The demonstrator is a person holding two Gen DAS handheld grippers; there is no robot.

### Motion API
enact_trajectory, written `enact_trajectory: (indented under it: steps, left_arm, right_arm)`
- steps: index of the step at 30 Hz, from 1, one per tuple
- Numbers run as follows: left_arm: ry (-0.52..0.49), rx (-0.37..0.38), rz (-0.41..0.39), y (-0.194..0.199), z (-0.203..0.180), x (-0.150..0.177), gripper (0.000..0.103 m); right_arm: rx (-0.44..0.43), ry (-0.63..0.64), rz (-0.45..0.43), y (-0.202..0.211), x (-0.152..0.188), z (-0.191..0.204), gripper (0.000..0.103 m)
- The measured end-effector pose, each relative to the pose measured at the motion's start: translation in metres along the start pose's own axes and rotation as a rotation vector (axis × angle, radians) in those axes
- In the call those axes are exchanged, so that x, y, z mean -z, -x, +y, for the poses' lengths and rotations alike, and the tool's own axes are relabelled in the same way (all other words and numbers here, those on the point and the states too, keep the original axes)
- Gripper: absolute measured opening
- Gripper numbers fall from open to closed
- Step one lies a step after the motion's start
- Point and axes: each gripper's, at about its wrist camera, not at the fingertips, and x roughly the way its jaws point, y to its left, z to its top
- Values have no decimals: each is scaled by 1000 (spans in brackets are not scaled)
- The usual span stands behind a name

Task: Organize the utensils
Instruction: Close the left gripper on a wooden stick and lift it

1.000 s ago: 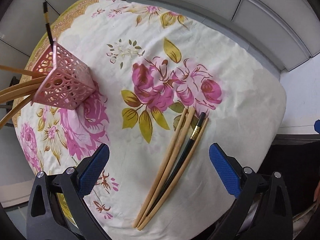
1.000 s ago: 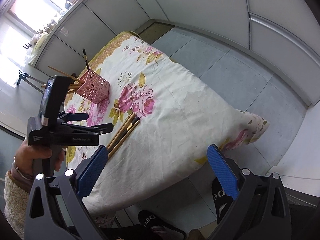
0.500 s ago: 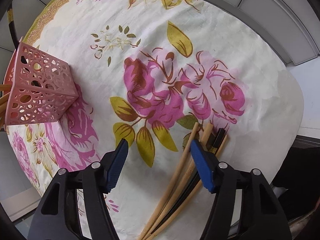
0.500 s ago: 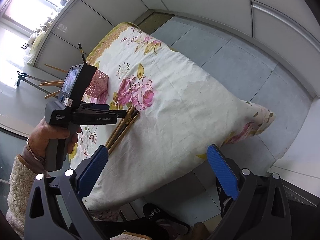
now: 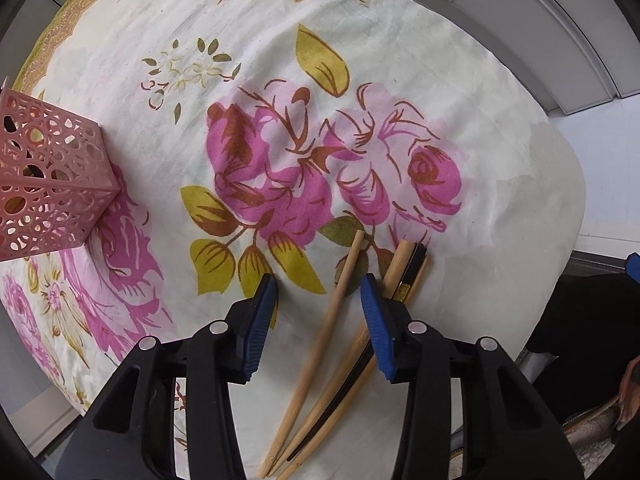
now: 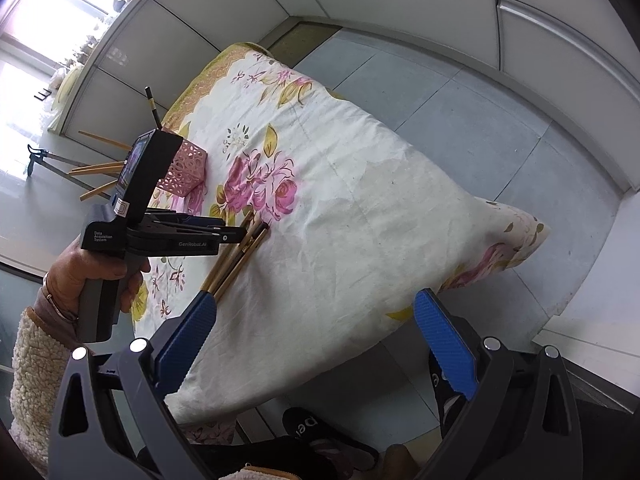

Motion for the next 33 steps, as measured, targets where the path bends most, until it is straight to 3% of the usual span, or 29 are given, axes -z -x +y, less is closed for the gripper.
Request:
enact_trajectory:
  steps: [2,4,13,23,29,32,33]
  left_arm:
    - [0,1,-11,-1,10,-2,27]
    - [12,4,-28,-2,19,-1,8]
    - [127,14,-186,7,40,31,5]
    - [322,95,-490,74,76,117,4]
    - [393,92,-609,103,77,160,4]
    - [411,87,-660,116,82,178,4]
    - [415,88,-673,119,83,182,4]
  right_arm:
    - [-2,-11,9,-2,-1,-2,96]
    - [6,-15,6,-3,-1,-2,96]
    - [28,1,26,-16,-16,19,96]
    - [-99,-120,179,-65,-39,50,96]
    - [-208,-226,310,-111,-48,80,96]
    - [-238,-265,338,-131,-52,86,86]
    - [-247,-268,353,-138,-54,88,78]
